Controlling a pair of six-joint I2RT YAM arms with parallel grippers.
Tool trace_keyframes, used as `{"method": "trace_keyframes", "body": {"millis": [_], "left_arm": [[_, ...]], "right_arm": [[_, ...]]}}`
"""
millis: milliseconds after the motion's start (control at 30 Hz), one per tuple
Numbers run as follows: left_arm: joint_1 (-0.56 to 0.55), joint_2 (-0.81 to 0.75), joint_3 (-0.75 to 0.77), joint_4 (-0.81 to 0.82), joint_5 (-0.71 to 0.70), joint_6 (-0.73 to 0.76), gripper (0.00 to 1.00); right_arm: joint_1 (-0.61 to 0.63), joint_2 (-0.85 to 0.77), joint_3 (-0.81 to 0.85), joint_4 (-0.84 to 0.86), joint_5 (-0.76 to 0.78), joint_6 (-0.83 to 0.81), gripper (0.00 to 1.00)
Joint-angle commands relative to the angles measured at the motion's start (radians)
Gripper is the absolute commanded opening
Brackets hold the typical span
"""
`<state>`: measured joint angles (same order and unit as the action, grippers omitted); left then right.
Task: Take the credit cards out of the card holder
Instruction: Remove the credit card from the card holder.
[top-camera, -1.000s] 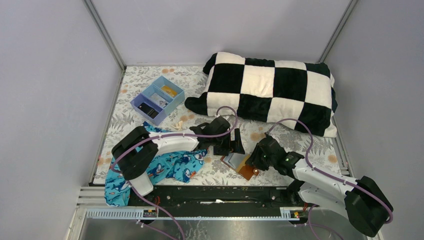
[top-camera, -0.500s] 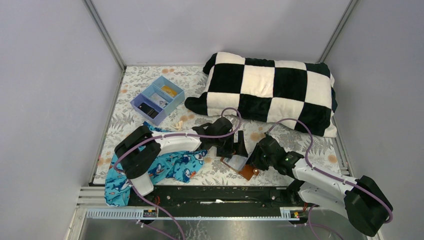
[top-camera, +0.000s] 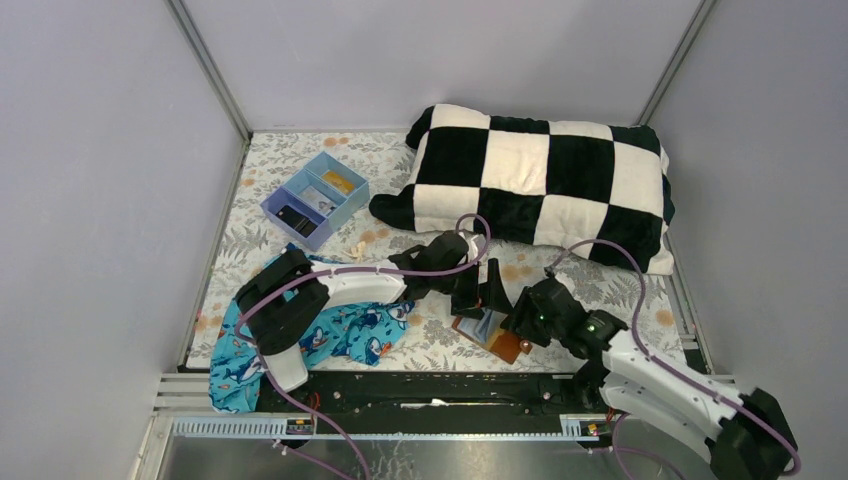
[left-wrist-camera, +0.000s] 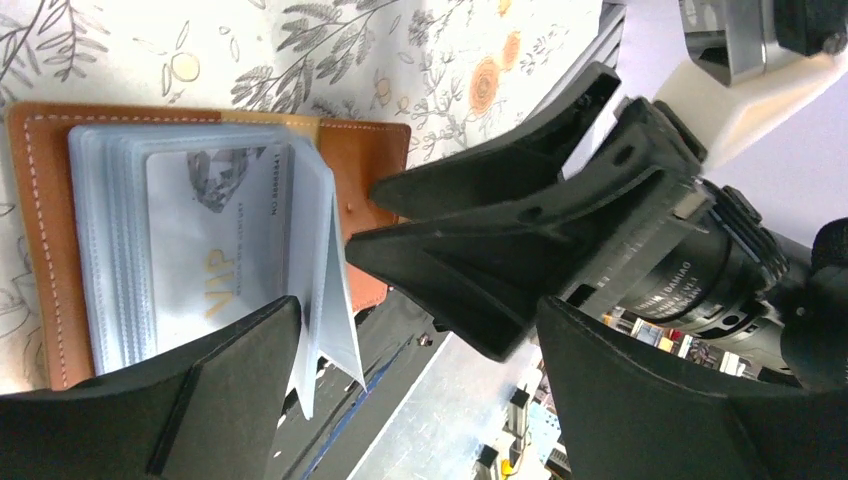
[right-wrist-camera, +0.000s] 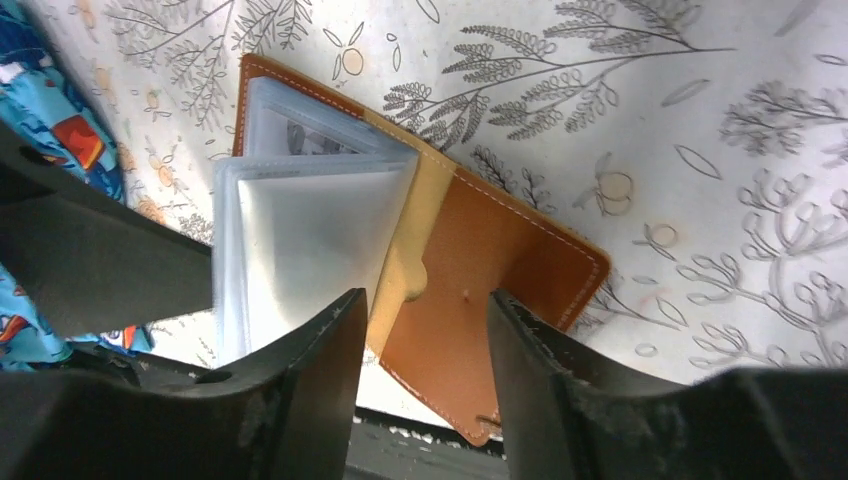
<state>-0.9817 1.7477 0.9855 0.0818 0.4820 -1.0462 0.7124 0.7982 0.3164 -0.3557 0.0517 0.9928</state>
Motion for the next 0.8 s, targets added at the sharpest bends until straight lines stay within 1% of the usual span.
{"method": "trace_keyframes", "body": {"millis": [0, 133, 233, 333, 467, 533, 567, 700, 767], "left_arm": [[-0.005, 0.006, 0.000, 0.104, 0.052, -0.028, 0.91], [-0.006, 0.043, -0.013, 0.194, 0.082, -0.065, 0.91], [-0.011, 0.095, -0.005, 0.267, 0.119, -0.099, 0.91], [-0.032, 0.131, 0.028, 0.277, 0.126, -0.110, 0.90], [-0.064, 0.188, 0.077, 0.289, 0.149, -0.133, 0.90], [-0.065, 0.194, 0.088, 0.295, 0.154, -0.139, 0.89], [-0.059, 0.175, 0.078, 0.299, 0.130, -0.135, 0.89], [0.010, 0.056, 0.044, 0.229, 0.049, -0.077, 0.90], [0.049, 0.004, 0.025, 0.196, 0.032, -0.058, 0.90]], "right_arm": [[-0.004, -0.177, 0.069, -0.197, 0.119, 0.002, 0.60], [-0.004, -0.332, 0.092, -0.268, 0.236, 0.028, 0.62], [-0.004, -0.405, 0.094, -0.300, 0.322, 0.077, 0.65], [-0.004, -0.422, 0.126, -0.374, 0.411, 0.143, 0.66], [-0.004, -0.431, 0.180, -0.435, 0.479, 0.129, 0.67], [-0.004, -0.446, 0.196, -0.444, 0.494, 0.106, 0.66], [-0.003, -0.455, 0.198, -0.436, 0.490, 0.092, 0.66], [-0.004, -0.439, 0.192, -0.390, 0.439, 0.028, 0.66], [-0.003, -0.410, 0.176, -0.348, 0.385, 0.000, 0.63]]}}
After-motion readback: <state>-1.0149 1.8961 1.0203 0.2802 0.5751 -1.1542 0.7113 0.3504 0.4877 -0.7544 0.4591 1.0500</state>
